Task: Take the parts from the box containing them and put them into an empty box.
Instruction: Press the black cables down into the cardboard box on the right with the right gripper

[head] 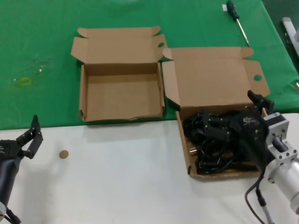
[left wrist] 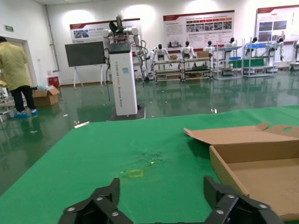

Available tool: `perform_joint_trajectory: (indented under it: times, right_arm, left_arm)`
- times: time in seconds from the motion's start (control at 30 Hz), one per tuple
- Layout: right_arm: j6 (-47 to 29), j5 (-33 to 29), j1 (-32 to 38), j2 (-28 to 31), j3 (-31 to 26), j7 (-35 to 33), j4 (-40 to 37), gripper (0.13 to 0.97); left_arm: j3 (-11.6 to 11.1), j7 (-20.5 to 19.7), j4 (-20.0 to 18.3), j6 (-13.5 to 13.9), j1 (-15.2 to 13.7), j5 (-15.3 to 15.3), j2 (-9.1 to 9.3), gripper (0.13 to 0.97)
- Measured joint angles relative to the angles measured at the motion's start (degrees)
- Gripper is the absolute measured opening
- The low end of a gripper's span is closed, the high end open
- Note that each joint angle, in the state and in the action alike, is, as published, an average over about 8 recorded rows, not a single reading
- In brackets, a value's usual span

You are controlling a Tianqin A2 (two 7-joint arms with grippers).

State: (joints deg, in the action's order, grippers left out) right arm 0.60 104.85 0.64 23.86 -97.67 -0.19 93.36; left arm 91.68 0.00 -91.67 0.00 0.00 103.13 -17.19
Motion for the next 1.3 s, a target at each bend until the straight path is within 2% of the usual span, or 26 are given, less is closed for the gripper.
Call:
perform_joint_trajectory:
  times: [0.03, 0.3, 0.43, 0.7, 1.0, 1.3]
  right_arm:
    - [-0.7, -0.1, 0.2, 0.5, 0.0, -0.1, 0.0, 0.966]
    - [-10.1, -0.7, 2.5, 5.1, 1.9, -4.2, -1.6, 0.966]
    - [-16.5, -0.2, 4.8, 7.6, 3.3, -8.3, -2.9, 0.966]
    - [-29.6, 0.5, 10.4, 14.2, 4.5, -17.7, -5.3, 0.966]
    - [-43.0, -1.0, 15.6, 22.5, 2.5, -28.5, -6.9, 0.966]
    - [-51.9, -4.9, 20.7, 26.8, -1.9, -41.2, -9.9, 0.966]
  left_arm:
    - [0.0, 0.0, 0.0, 0.0, 0.0, 0.0, 0.0, 0.728]
    - [0.0, 0.0, 0.0, 0.0, 0.0, 0.0, 0.0, 0.51]
    - [0.0, 0.0, 0.0, 0.0, 0.0, 0.0, 0.0, 0.51]
    - [0.0, 0.0, 0.0, 0.0, 0.0, 0.0, 0.0, 0.319]
    - [0.0, 0.0, 0.0, 0.0, 0.0, 0.0, 0.0, 0.2]
    - [0.0, 0.0, 0.0, 0.0, 0.0, 0.0, 0.0, 0.153]
